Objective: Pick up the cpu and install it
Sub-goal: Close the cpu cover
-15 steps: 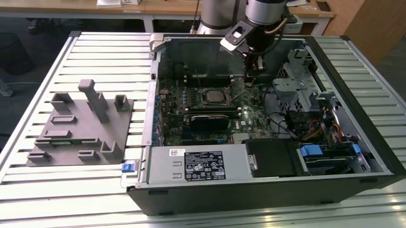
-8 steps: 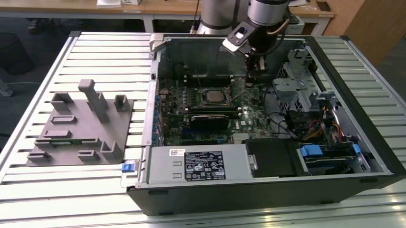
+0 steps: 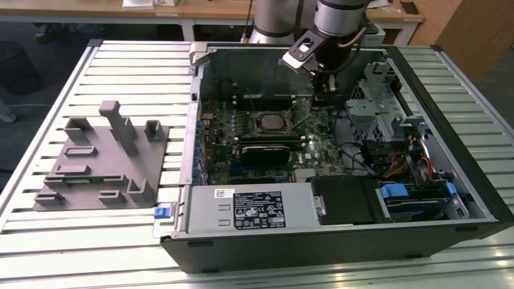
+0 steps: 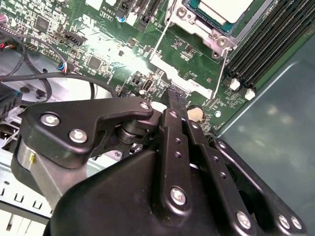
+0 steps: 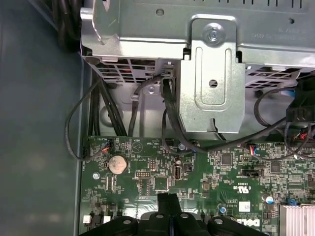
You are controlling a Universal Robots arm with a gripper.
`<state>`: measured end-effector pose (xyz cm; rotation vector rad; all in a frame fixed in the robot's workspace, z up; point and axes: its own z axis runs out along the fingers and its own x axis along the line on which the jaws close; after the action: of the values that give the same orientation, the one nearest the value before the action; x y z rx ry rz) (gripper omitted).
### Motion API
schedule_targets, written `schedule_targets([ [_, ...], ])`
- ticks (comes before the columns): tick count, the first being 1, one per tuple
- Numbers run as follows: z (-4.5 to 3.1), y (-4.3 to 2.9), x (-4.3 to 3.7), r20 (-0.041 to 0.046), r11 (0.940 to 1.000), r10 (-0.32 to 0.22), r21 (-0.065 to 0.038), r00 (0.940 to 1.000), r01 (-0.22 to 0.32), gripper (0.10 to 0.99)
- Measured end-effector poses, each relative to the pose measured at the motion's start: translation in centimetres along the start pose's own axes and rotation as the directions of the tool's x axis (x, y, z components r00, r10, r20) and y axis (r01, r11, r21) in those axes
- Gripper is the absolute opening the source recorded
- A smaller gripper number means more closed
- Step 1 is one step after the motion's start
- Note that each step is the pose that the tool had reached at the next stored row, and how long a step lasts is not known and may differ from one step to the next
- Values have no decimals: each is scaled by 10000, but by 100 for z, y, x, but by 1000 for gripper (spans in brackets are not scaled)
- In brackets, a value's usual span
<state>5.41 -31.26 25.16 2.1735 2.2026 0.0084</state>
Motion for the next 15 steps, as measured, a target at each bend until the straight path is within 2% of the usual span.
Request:
schedule_targets([
  [4, 30, -5, 2, 0, 10000, 8, 7, 10000, -8, 106],
  [10, 36, -92, 3, -1, 10000, 9, 7, 10000, -9, 106],
  [15, 37, -95, 3, 0, 10000, 9, 7, 10000, -9, 106],
])
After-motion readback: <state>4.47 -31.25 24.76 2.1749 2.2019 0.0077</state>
